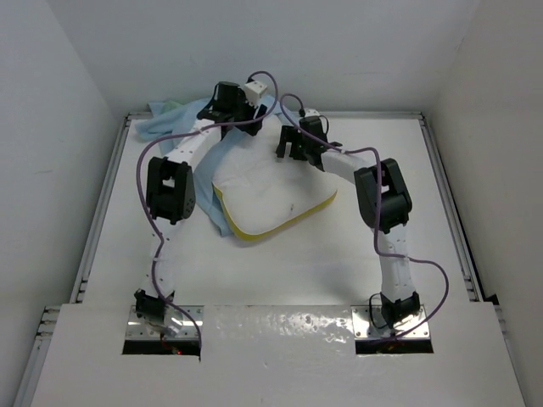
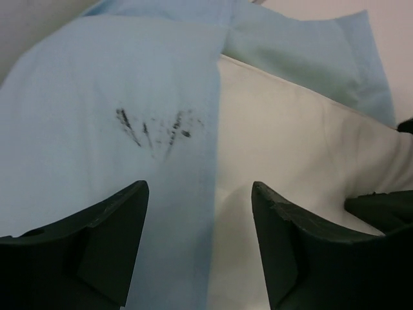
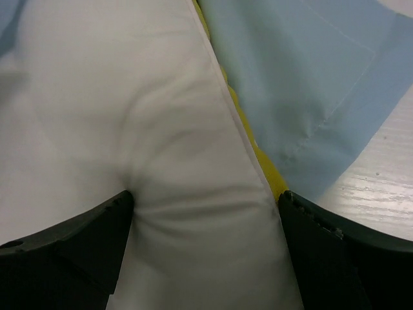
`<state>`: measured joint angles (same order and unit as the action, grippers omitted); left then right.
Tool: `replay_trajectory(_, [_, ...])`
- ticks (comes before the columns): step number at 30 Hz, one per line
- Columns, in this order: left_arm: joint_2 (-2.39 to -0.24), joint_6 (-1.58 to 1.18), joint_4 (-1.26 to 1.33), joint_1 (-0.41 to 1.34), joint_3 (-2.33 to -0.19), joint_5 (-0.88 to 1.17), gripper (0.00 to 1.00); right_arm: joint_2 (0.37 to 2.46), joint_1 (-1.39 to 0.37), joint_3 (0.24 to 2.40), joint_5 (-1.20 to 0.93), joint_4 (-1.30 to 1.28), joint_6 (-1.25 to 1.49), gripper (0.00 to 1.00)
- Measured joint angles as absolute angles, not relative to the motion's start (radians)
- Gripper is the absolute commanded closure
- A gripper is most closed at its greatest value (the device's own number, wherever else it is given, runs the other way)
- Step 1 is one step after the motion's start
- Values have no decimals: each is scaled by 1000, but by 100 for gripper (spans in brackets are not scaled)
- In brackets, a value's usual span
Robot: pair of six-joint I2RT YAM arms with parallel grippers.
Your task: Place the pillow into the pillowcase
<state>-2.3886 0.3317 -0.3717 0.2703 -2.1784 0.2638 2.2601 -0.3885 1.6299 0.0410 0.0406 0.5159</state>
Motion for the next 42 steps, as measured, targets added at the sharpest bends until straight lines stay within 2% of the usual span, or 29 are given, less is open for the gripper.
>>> replay_trajectory(6, [-2428, 374, -291, 272, -2178, 171, 42, 2271, -388, 1612, 39, 76, 553, 7])
replay_trajectory(12, [-2471, 399, -260, 271, -2178, 195, 39, 2270, -388, 1603, 40, 87, 554, 7])
replay_trajectory(14, [-2474, 400, -250, 272, -2178, 200, 42, 2270, -387, 1604, 40, 86, 553, 10])
replay_trajectory(15, [-2476, 399, -246, 273, -2178, 204, 53, 2270, -387, 1604, 40, 86, 552, 16])
replay_trajectory(16, [-2476, 395, -243, 273, -2178, 208, 93, 2270, -387, 1604, 39, 85, 549, 36])
replay_trajectory(17, [-2477, 385, -242, 274, -2178, 211, 100, 2270, -387, 1604, 39, 83, 540, 47])
replay_trajectory(19, [-2483, 390, -227, 276, -2179, 213, 100, 2269, -388, 1605, 22, 77, 541, 71])
replay_trajectory(20, [-2486, 387, -228, 276, -2179, 220, 100, 2268, -388, 1605, 10, 75, 539, 95])
replay_trajectory(21, [-2487, 384, -232, 276, -2180, 231, 100, 2267, -388, 1605, -6, 73, 540, 100])
replay_trajectory(23, [-2486, 384, -246, 275, -2180, 279, 100, 2247, -388, 1575, -45, 79, 545, 100])
replay_trajectory(26, [-2439, 397, -303, 273, -2142, 409, 100, 2161, -390, 1420, -95, 128, 547, 100])
replay_trajectory(29, [-2389, 430, -438, 279, -2156, 563, 100, 1998, -410, 1176, -135, 190, 551, 91])
replay_trajectory(31, [-2363, 457, -541, 288, -2189, 648, 100, 1883, -427, 1025, -161, 208, 562, 57])
replay_trajectory(33, [-2339, 478, -629, 297, -2219, 717, 100, 1795, -438, 933, -183, 197, 567, 17])
replay_trajectory(34, [-2325, 492, -670, 302, -2226, 747, 100, 1764, -441, 905, -191, 190, 561, 13])
replay_trajectory(37, [-2295, 524, -760, 317, -2227, 802, 100, 1727, -442, 885, -195, 181, 537, 10])
replay_trajectory(40, [-2291, 545, -798, 333, -2207, 843, 100, 1747, -442, 909, -191, 171, 521, 16])
replay_trajectory(42, [-2291, 553, -817, 342, -2181, 865, 100, 1788, -442, 951, -190, 171, 517, 41])
